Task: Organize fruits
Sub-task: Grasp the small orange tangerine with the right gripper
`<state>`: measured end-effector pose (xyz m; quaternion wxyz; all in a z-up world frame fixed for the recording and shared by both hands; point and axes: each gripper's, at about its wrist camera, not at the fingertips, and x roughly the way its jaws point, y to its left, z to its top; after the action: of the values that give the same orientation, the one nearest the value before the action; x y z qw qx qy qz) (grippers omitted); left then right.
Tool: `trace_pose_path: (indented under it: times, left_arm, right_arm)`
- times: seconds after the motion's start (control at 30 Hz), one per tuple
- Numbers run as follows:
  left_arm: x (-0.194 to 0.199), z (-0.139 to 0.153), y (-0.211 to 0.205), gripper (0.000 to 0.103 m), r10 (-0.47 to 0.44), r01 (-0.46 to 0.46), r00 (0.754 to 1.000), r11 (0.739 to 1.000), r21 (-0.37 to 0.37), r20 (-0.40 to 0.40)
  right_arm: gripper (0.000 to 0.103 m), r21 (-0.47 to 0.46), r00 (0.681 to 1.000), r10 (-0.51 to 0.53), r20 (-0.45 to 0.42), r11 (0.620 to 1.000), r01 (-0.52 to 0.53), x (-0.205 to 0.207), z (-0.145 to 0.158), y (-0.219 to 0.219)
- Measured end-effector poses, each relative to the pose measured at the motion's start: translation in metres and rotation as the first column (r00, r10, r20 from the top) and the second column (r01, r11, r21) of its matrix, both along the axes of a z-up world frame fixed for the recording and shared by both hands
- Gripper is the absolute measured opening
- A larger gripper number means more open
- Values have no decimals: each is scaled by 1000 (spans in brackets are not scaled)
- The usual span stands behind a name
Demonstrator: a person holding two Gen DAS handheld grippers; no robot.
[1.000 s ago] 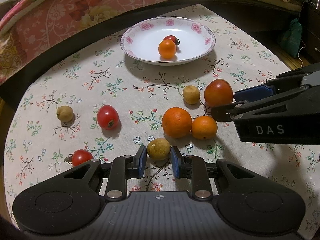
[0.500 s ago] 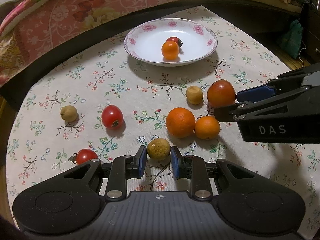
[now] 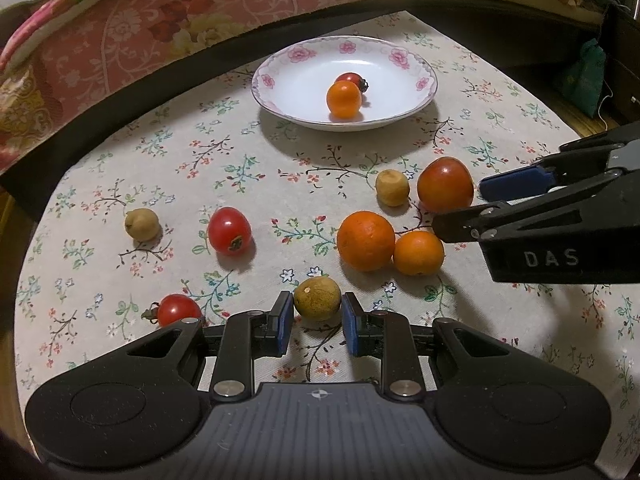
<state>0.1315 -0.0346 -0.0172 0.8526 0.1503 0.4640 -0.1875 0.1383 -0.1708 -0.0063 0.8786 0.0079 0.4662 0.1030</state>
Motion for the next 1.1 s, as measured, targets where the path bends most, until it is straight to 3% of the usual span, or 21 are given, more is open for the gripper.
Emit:
trace_pose_path:
  times: [0.07, 0.6, 0.97, 1.1]
  left_arm:
    - [-1, 0, 3, 33, 4, -4, 1000, 1000, -2, -4]
    - [1, -1, 11, 33, 16, -16, 1000, 999, -31, -25]
    - [1, -2, 16, 34, 15, -17, 999, 999, -38, -45]
    - [0, -4, 17, 35, 12, -14, 999, 999, -39, -50]
  right_arm:
    - [48, 0, 1000, 4, 5, 1000, -4, -1, 1, -2]
    - [50, 34, 984, 168, 57, 985, -170, -11, -2, 17]
    - [49, 39, 974, 218, 57, 975, -220, -9, -7, 26]
    - [42, 27, 977, 211, 42, 977, -212, -3, -17, 30]
